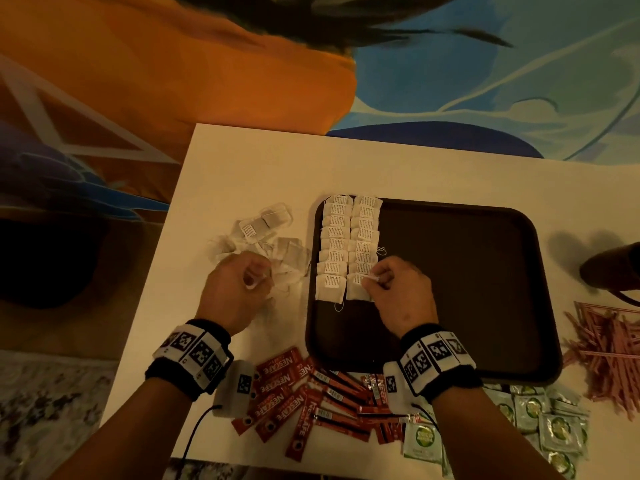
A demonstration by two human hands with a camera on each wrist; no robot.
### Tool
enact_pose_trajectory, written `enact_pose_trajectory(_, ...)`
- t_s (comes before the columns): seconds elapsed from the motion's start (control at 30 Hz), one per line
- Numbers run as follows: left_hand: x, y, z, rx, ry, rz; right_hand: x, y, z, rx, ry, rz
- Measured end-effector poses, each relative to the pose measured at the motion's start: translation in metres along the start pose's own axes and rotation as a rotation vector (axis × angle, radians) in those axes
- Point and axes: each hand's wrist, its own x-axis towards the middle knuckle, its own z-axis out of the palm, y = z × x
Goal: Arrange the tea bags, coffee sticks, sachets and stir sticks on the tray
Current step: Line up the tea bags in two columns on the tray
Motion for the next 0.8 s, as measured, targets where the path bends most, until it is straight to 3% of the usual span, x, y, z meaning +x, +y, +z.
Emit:
enact_pose_trajectory(0.2,0.023,-0.045,-0.013,0.267,0.082,-0.119,-0.007,-0.002,-0.003,-0.024,0.082,-0.054)
enact_pose_trajectory(0.4,0.024,-0.044,-0.018,0.239,0.102,-0.177,-0.016,-0.020,-0.001,-0.014,0.073,-0.134)
enact_pose_trajectory(0.63,0.014,-0.048,-0.028,0.202,0.070,-0.170,-0.035,-0.067,0.034,-0.083,-0.241,-0.278)
enact_pose_trajectory(0.8,-0.008,-0.047,-0.044,0.149,0.101,-0.183,-0.049,-0.098,0.065,-0.271,-0.394,-0.368)
